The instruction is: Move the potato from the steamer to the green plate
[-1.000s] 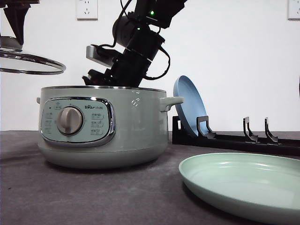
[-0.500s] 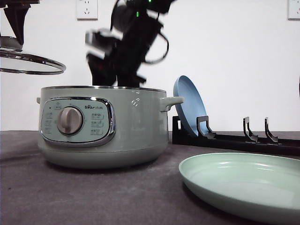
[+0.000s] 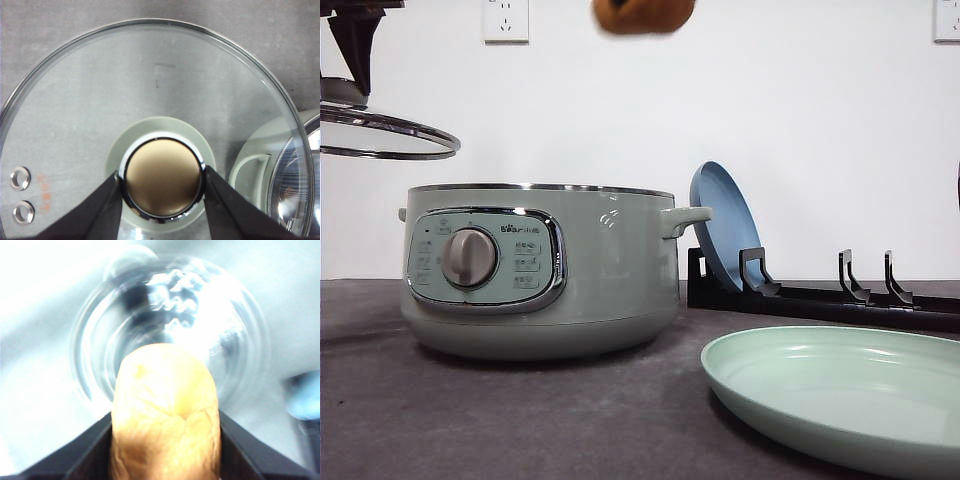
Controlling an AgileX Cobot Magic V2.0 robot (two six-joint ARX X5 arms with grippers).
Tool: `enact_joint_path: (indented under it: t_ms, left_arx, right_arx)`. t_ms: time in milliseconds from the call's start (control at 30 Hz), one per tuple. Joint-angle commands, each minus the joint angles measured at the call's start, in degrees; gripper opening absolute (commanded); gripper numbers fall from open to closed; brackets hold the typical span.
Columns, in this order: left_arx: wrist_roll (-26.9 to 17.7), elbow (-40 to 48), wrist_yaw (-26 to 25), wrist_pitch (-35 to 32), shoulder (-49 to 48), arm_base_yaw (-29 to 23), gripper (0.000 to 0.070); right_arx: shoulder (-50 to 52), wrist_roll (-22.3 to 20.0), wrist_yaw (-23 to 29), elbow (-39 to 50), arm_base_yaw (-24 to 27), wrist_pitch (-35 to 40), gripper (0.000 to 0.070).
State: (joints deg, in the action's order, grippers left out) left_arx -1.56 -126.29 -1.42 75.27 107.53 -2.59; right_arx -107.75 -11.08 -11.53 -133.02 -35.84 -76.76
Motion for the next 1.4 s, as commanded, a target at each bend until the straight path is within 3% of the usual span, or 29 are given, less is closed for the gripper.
enact_joint_path:
  t_ms: [0, 133, 400, 733, 967, 1133, 1367]
  left_arx:
    - [0.36, -2.43, -0.1, -1.52, -0.24, 0.09, 0.0009]
    - [0.55, -2.38, -0.1, -1.44, -0.24, 0.09, 0.0009]
    - [0.52, -2.24, -0.1, -1.6, -0.24, 0.09, 0.0009]
    - [0.52, -2.22, -0.1, -1.61, -0.24, 0.09, 0.0009]
    - [0.52, -2.22, -0.1, -1.59, -0.22, 0.14, 0.0009]
    - [0.53, -2.22, -0.1, -1.81, -0.22, 0.44, 0.0009]
    - [0.55, -2.22, -0.1, -2.07, -0.22, 0.46, 0.0009]
  right_arx:
    - [2.74, 0.56, 1.09, 1.68, -0.72, -3.18, 0.0237]
    - [12.52, 1.0, 3.82, 10.62, -0.72, -4.1, 0.0237]
    - [32.49, 6.18, 5.38, 33.63, -0.72, -2.8, 0.0237]
    - [51.43, 18.72, 7.29, 64.84, -0.72, 15.36, 0.0237]
    - [53.29, 23.1, 7.27, 81.8, -0.72, 25.62, 0.0237]
    - [51.3, 25.49, 7.32, 92.37, -0.72, 38.4, 0.0237]
    - [46.71, 26.96, 7.44, 99.17, -0.72, 48.6, 0.0237]
